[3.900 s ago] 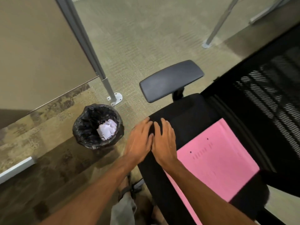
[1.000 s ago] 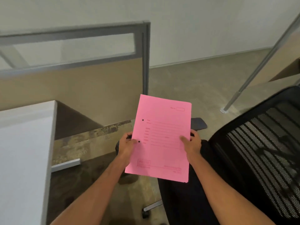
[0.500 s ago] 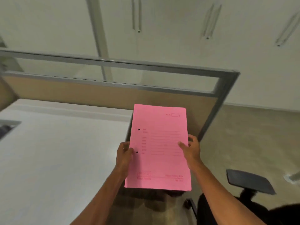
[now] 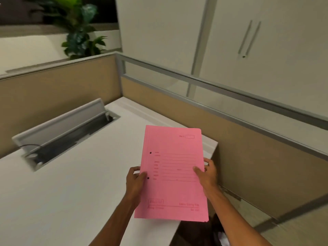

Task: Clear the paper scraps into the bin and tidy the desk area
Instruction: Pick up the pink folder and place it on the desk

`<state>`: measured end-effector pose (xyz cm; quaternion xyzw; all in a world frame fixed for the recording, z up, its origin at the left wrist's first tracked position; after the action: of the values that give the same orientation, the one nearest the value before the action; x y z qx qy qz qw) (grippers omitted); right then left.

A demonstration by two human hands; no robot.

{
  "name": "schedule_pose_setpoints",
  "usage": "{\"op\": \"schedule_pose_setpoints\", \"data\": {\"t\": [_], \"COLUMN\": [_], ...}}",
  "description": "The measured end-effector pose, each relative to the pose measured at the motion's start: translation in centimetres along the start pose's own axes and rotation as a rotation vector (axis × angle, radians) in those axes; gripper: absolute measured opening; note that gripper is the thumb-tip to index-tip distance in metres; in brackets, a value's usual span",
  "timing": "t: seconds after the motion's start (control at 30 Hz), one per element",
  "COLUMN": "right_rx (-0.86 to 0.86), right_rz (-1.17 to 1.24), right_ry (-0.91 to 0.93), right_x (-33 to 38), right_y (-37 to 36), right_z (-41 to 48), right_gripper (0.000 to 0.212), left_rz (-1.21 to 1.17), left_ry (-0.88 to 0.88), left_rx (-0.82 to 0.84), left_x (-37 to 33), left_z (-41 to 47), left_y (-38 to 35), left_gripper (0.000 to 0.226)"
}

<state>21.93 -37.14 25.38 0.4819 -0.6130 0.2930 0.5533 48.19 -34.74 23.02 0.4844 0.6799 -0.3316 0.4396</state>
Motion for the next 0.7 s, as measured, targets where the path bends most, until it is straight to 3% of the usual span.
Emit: {"op": "schedule_pose_setpoints", "data": {"t": [0.4, 0.7], "right_rx": [0.501, 0.805], "right_rz": [-0.15, -0.235], "right_ry": [0.118, 0.18], "right_x": [2.1, 1.6], "right_y": [-17.5, -30.1], "right_z": [-1.9, -8.9], "right_gripper": [0.059, 0.061], "left_rz": [-0.156, -0.244], "left_ry": [0.03, 0.037], "left_rx": [-0.443, -0.741], "left_x": [0.2, 2.6], "left_z": [-1.2, -5.6], "left_y": [14.6, 25.7], "left_gripper": [0.014, 0.013]}}
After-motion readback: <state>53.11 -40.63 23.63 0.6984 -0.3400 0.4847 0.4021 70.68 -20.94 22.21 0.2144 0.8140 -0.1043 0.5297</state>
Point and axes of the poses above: each hand's wrist, its own z-axis towards the middle knuckle, its own y-axis out of the back of the hand, x = y × z, the point moved 3 cm from there along z, towards the middle knuckle, and after that the axes turned 1 degree about y, right-handed, at the moved point
